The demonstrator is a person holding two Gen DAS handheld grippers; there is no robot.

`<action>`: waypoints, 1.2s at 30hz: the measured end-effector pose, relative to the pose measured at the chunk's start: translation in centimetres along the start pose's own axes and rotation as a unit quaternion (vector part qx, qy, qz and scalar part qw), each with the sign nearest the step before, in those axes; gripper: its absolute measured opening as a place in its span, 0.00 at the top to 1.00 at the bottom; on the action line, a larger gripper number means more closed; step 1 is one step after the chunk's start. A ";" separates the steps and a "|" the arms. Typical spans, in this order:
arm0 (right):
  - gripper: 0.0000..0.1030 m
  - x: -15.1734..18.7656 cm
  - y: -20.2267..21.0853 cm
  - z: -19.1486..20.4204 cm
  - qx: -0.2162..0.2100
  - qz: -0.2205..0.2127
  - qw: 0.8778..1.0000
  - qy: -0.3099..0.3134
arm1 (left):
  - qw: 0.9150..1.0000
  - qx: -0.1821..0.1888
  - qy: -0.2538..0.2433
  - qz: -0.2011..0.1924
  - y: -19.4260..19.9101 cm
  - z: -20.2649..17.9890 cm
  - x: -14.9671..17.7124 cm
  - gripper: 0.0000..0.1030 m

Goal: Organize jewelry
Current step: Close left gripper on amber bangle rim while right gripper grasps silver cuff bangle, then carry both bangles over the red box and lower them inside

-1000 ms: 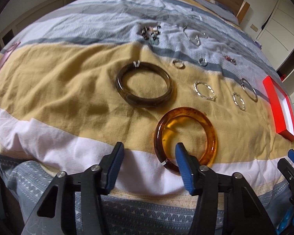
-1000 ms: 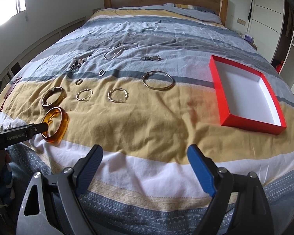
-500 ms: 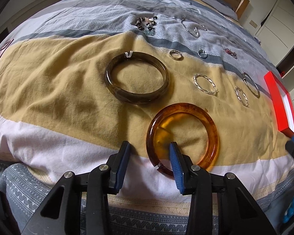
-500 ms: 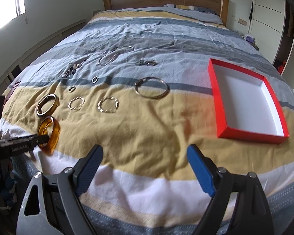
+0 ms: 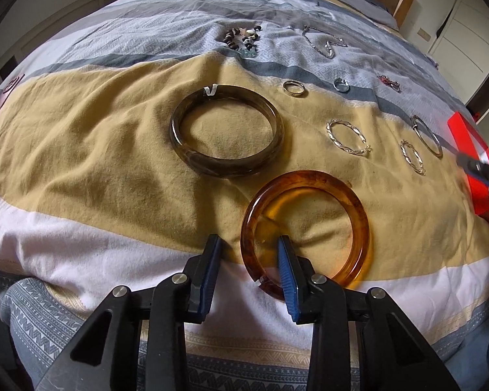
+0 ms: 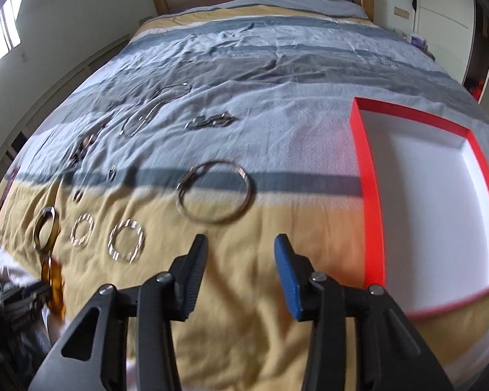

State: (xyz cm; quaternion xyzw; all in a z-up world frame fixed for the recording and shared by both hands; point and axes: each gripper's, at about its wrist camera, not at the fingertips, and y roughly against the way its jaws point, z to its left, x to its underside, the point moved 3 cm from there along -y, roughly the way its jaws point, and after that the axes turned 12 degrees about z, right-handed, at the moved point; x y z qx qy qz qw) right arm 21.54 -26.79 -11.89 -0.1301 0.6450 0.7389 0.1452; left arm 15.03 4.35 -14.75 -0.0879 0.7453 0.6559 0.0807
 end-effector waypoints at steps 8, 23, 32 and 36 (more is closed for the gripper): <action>0.69 -3.4 -3.2 -0.1 -0.006 0.016 1.000 0.006 | 1.000 -0.008 -0.002 -0.002 -0.3 -0.3 -0.3 0.67; 0.95 -4.1 -6.6 1.2 0.027 0.042 0.997 0.053 | 1.000 -0.014 -0.006 -0.006 -0.2 -0.5 -0.3 0.74; 0.96 -3.9 -5.4 1.8 0.040 0.027 0.996 0.074 | 1.000 -0.006 -0.001 -0.012 0.3 -0.2 0.0 0.90; 0.96 -3.7 -4.6 2.2 0.049 0.018 0.995 0.084 | 1.000 -0.010 -0.004 -0.017 0.6 -0.4 0.1 0.90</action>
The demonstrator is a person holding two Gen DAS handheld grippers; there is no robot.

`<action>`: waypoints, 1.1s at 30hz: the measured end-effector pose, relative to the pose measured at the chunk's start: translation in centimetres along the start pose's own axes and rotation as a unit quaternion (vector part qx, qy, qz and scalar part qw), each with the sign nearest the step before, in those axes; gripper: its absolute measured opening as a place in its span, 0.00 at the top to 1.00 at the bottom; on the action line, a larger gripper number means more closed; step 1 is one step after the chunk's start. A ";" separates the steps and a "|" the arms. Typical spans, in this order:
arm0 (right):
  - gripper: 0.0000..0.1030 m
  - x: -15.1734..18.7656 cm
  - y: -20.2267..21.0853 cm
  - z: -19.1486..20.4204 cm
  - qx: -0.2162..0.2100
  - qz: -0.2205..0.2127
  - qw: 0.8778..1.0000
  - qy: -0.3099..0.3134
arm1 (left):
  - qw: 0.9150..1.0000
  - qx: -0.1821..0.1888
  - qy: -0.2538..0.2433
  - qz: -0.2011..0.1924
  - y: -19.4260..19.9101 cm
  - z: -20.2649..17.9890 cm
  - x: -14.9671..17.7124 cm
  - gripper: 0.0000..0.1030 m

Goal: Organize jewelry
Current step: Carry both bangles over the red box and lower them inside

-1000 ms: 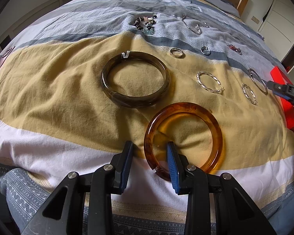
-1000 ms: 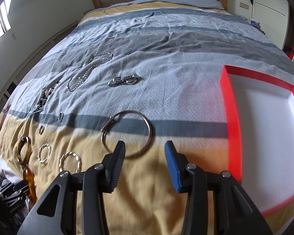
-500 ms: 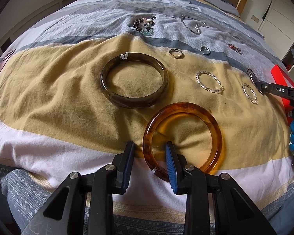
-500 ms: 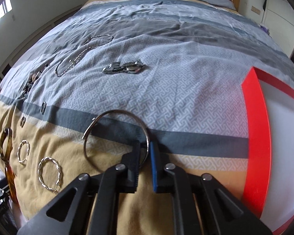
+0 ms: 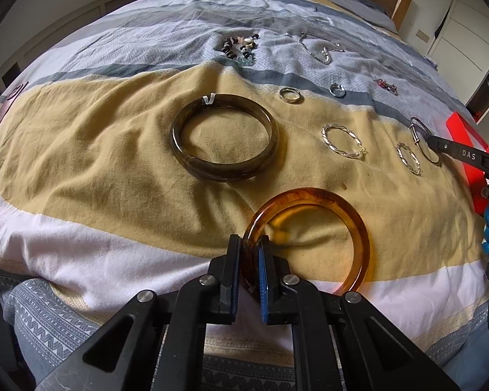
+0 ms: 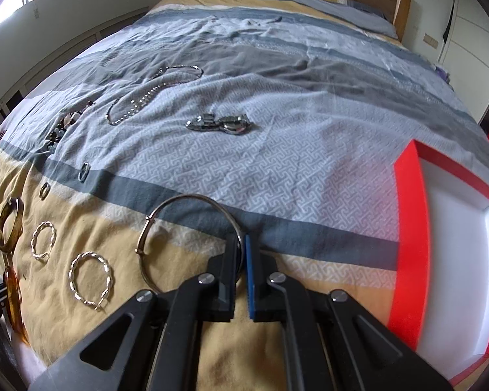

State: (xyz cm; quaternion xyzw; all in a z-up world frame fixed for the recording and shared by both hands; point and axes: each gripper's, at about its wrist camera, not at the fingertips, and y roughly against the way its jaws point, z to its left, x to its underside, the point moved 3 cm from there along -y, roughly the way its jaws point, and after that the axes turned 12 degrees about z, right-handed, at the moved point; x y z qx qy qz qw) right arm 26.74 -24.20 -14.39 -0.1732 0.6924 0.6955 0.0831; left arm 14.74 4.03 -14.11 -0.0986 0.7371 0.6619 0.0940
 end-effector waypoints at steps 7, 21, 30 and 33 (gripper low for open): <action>0.96 0.2 2.4 0.6 0.011 -0.025 0.999 0.017 | 1.000 -0.004 -0.003 -0.014 1.2 -0.3 0.3 0.91; 0.96 2.0 9.5 1.4 0.027 -0.088 0.995 0.039 | 0.998 -0.030 -0.031 -0.051 4.5 -2.0 1.2 0.92; 0.96 4.9 14.8 -0.5 0.032 -0.126 0.991 0.017 | 0.994 -0.038 -0.054 -0.087 8.0 -3.6 2.3 0.92; 0.96 6.0 16.2 -1.7 0.035 -0.136 0.990 0.006 | 0.992 -0.038 -0.068 -0.100 9.4 -4.8 2.3 0.92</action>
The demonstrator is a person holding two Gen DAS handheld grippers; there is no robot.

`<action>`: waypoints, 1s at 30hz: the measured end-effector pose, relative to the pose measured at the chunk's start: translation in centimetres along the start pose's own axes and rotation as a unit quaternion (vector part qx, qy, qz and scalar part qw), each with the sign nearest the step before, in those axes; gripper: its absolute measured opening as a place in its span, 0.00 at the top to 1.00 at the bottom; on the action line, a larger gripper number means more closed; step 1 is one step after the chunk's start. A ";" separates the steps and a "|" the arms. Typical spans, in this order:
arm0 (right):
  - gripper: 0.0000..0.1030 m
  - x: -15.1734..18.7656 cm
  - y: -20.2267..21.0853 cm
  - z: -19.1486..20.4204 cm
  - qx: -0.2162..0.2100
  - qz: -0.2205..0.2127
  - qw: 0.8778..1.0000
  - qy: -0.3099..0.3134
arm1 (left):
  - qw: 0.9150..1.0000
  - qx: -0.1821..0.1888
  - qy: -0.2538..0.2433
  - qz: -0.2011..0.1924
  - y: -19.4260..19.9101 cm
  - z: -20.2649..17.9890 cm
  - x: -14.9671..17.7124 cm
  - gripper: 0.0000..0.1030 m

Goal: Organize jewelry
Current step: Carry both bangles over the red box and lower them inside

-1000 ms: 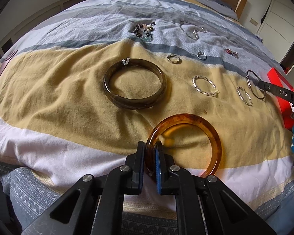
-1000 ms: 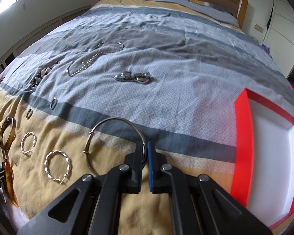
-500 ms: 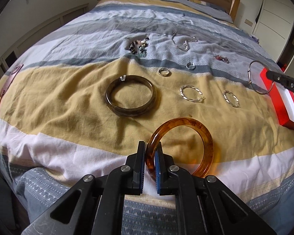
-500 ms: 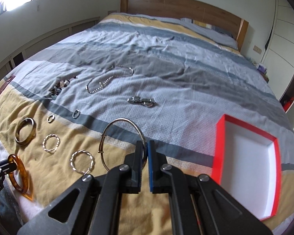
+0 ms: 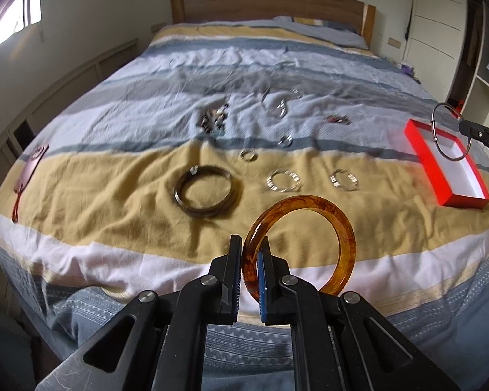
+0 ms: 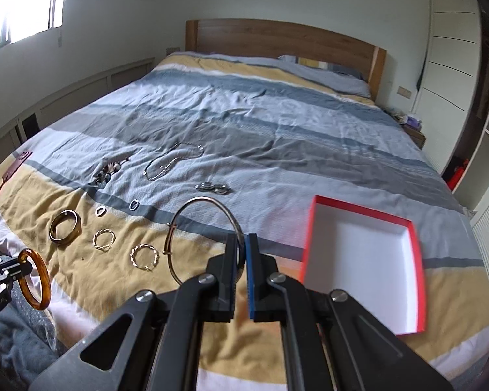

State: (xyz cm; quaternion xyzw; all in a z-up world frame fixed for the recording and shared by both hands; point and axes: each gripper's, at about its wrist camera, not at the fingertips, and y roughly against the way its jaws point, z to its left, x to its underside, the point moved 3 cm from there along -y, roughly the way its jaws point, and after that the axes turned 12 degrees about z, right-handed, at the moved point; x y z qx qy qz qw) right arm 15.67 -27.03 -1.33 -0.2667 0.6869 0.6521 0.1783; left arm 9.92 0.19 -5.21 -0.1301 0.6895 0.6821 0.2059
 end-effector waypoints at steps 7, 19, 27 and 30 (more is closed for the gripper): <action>0.96 1.6 2.8 -4.7 0.012 -0.018 0.999 -0.039 | 0.999 0.012 -0.044 -0.023 2.4 -4.1 -1.8 0.92; 0.96 6.0 2.7 -15.8 0.046 0.004 0.992 -0.120 | 0.985 0.084 -0.151 -0.025 2.0 -18.5 -7.3 0.92; 0.95 8.0 -0.1 -20.7 0.050 0.038 0.988 -0.141 | 0.972 0.097 -0.214 -0.006 -1.8 -29.3 -10.6 0.92; 0.95 8.5 -1.5 -22.1 0.049 0.052 0.987 -0.145 | 0.971 0.093 -0.222 0.015 -4.5 -32.2 -11.3 0.92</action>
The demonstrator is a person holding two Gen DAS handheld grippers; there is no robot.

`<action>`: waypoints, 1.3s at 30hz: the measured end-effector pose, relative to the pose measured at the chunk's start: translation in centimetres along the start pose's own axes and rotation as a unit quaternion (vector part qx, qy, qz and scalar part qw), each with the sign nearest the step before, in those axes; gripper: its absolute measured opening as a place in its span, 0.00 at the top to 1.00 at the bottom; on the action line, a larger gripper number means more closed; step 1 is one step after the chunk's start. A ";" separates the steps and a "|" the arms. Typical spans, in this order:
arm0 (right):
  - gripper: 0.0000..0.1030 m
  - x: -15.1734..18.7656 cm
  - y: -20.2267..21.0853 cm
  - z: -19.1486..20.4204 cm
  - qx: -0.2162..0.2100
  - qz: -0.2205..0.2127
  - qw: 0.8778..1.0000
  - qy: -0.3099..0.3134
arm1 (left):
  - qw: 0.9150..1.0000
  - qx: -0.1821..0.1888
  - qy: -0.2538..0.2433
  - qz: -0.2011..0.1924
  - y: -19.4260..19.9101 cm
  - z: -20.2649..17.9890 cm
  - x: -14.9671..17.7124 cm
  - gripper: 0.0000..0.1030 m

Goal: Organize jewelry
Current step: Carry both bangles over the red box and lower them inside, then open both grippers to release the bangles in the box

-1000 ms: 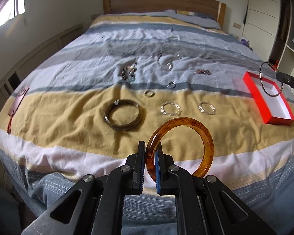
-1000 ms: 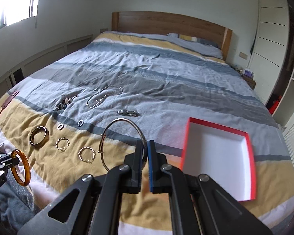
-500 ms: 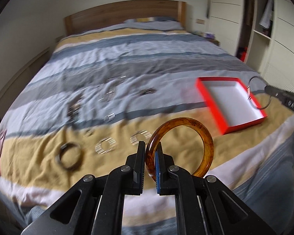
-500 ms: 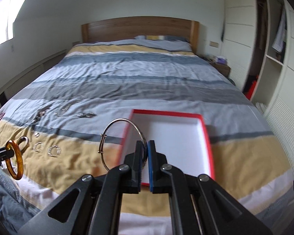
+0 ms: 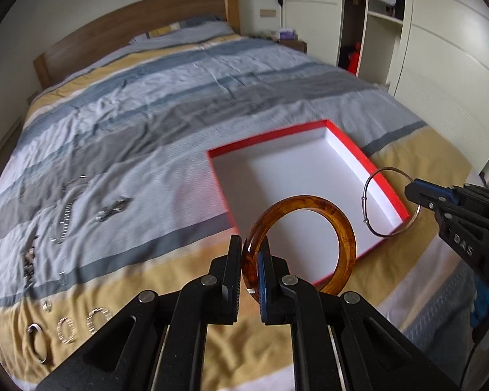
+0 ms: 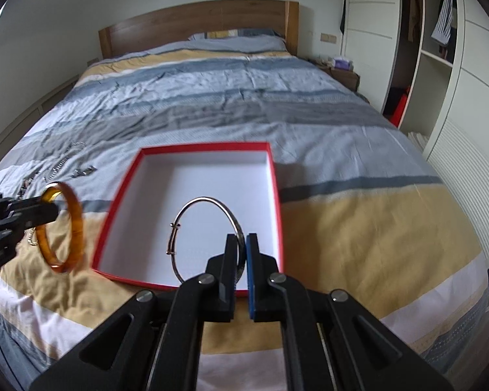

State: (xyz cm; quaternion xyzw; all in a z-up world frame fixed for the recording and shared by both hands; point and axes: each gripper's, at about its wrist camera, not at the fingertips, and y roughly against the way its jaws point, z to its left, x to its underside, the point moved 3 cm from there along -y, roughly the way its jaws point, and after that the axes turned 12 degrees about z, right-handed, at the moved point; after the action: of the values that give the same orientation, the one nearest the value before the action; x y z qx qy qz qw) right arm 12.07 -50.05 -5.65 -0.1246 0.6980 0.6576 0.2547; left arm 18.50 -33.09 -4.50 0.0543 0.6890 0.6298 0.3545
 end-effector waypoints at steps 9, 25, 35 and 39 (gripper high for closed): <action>0.95 -0.7 -4.4 -0.8 -0.011 0.036 0.999 0.016 | 0.999 -0.009 -0.009 0.049 -5.8 -1.6 -1.7 0.92; 0.95 -0.1 -6.9 -1.0 -0.014 0.063 0.998 0.014 | 0.997 -0.011 -0.008 0.079 -8.9 -1.7 -1.2 0.91; 0.94 0.2 -7.3 -1.1 -0.012 0.077 0.997 0.010 | 0.996 0.005 -0.002 0.086 -8.9 -1.6 -1.2 0.85; 0.80 0.2 -6.3 -1.1 -0.012 0.068 0.998 0.007 | 0.997 0.010 -0.004 0.075 -7.6 -1.7 -1.1 0.74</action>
State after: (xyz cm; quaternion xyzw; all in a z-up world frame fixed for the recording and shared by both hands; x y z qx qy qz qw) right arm 14.91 -51.74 -11.11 -0.0843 0.6988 0.6806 0.2033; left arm 21.17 -36.63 -11.05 0.1116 0.6878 0.6477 0.3082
